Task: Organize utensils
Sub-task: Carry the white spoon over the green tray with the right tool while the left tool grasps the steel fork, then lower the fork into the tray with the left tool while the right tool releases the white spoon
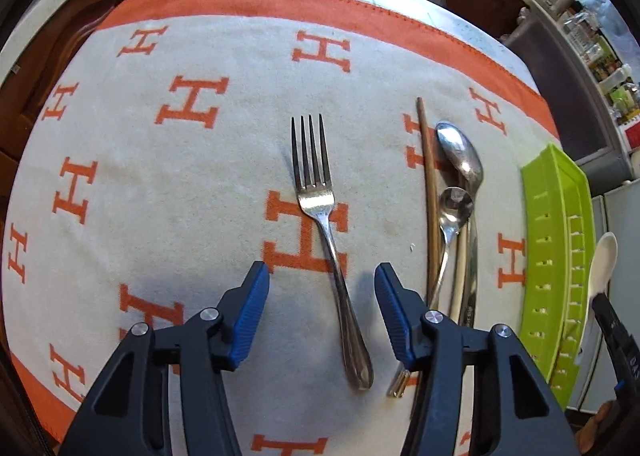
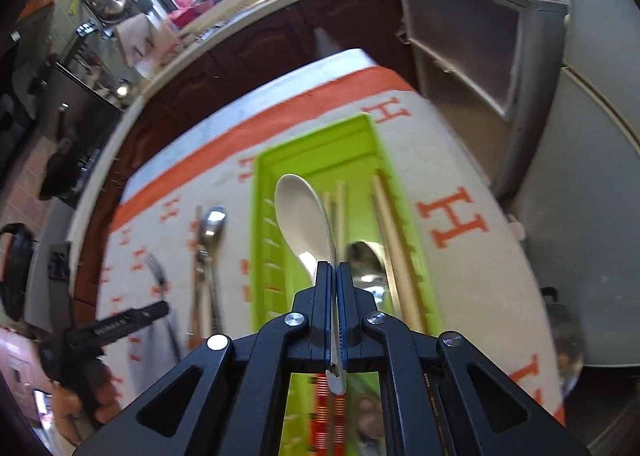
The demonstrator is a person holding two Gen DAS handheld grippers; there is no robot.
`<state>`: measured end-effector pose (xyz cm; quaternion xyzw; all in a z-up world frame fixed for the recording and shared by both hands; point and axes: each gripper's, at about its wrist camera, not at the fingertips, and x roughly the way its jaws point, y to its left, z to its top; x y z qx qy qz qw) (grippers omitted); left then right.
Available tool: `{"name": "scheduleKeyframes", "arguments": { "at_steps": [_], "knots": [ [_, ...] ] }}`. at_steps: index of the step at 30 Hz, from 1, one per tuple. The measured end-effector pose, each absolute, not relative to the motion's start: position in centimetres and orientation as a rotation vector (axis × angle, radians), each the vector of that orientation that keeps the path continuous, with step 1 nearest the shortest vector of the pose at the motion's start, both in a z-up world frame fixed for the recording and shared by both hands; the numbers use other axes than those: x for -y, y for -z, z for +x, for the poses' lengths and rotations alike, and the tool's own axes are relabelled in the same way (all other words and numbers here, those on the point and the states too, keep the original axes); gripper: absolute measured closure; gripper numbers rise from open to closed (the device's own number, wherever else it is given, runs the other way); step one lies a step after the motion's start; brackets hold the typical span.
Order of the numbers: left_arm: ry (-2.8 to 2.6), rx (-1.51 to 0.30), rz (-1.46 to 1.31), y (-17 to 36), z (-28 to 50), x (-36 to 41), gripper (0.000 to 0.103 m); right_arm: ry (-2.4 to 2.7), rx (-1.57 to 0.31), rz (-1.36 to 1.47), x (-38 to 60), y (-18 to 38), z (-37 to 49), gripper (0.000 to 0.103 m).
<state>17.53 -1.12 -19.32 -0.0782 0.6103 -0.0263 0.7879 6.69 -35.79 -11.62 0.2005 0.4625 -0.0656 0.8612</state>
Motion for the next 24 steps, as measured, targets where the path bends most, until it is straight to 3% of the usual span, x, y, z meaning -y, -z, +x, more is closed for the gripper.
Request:
{"name": "scheduleKeyframes", "arguments": {
  "at_steps": [5,8,9,10,18,24],
  "knots": [
    [0.008,-1.308,-0.075,19.5,17.6,2.6,0.053,0.179,-0.984,0.387,36.0,13.2,6.2,0.101],
    [-0.016,-1.277,-0.022,19.3,17.6,3.1,0.079,0.185,-0.983,0.366,35.4,13.6,7.2,0.100],
    [-0.016,-1.273,-0.024,19.2,17.6,3.2,0.094,0.181,-0.989,0.367,35.6,13.8,7.5,0.100],
    [-0.008,-1.275,-0.039,19.2,17.7,3.1,0.097,0.176,-0.995,0.373,35.3,14.1,8.1,0.100],
    [0.056,-1.274,-0.183,18.8,17.2,1.5,0.101,0.167,-0.978,0.442,35.9,14.4,9.3,0.096],
    [0.165,-1.238,-0.229,15.6,14.3,1.9,0.101,0.157,-0.923,0.484,36.3,12.2,6.6,0.096]
  ]
}}
